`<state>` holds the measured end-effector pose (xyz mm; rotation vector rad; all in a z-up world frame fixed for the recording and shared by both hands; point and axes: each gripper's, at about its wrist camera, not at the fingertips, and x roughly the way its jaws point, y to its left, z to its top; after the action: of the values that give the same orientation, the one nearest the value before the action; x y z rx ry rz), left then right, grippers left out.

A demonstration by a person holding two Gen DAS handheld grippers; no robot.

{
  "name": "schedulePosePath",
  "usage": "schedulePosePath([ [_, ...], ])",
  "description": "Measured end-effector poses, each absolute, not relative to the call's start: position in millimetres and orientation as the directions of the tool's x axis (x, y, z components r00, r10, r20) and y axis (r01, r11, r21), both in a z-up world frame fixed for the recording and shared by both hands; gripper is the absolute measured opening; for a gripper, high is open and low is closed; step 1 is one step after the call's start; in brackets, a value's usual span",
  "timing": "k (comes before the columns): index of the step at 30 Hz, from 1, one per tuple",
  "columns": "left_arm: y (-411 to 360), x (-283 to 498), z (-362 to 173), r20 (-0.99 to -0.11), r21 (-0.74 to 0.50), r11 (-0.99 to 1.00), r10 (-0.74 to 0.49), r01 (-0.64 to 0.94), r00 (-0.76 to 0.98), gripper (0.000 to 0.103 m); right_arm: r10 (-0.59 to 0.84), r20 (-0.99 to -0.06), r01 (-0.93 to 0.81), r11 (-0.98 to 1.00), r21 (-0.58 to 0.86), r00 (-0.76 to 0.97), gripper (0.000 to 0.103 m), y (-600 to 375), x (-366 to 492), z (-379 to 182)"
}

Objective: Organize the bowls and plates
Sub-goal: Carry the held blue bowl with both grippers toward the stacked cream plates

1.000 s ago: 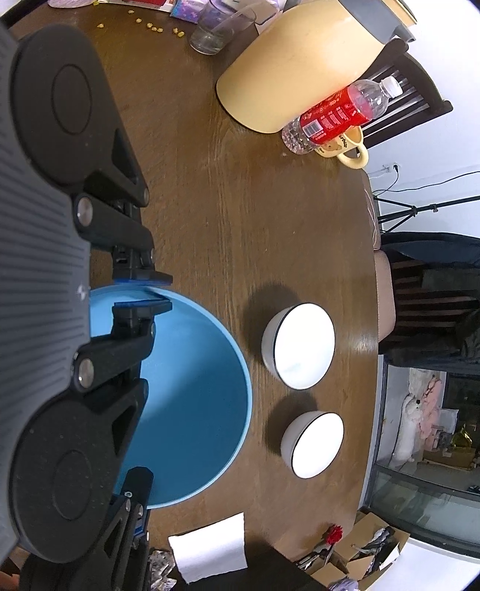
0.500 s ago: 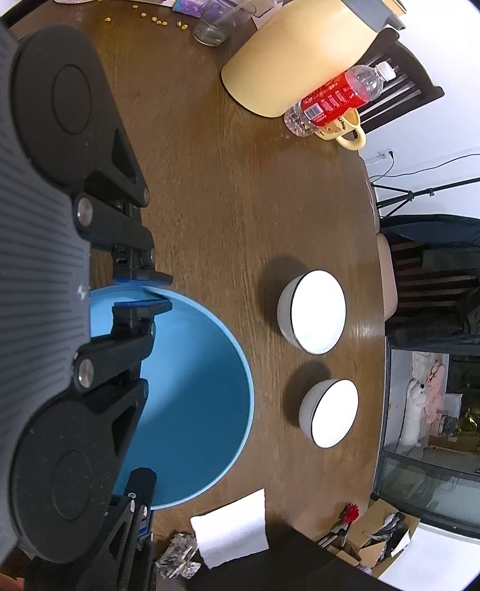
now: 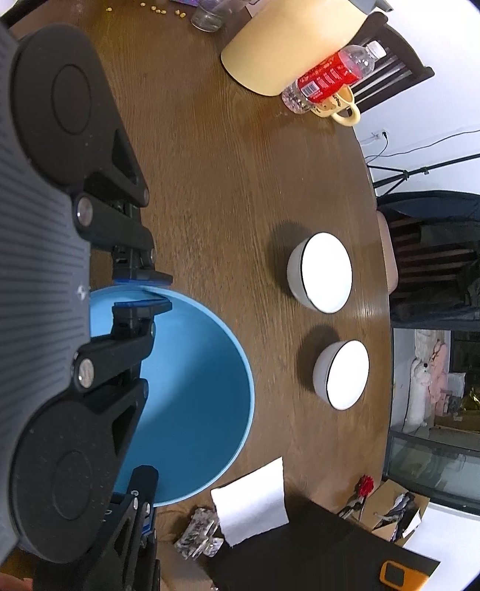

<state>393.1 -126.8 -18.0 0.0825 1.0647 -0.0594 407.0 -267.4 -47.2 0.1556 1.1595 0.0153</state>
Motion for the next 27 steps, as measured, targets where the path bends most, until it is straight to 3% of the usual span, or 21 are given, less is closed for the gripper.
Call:
schedulePosePath([
  [27,-165,366,-28,-0.884,0.052,0.984,-0.034,0.170,0.466,0.008,0.080,-0.916,0.119,0.983,0.137,0.393,0.006,-306,372,-56],
])
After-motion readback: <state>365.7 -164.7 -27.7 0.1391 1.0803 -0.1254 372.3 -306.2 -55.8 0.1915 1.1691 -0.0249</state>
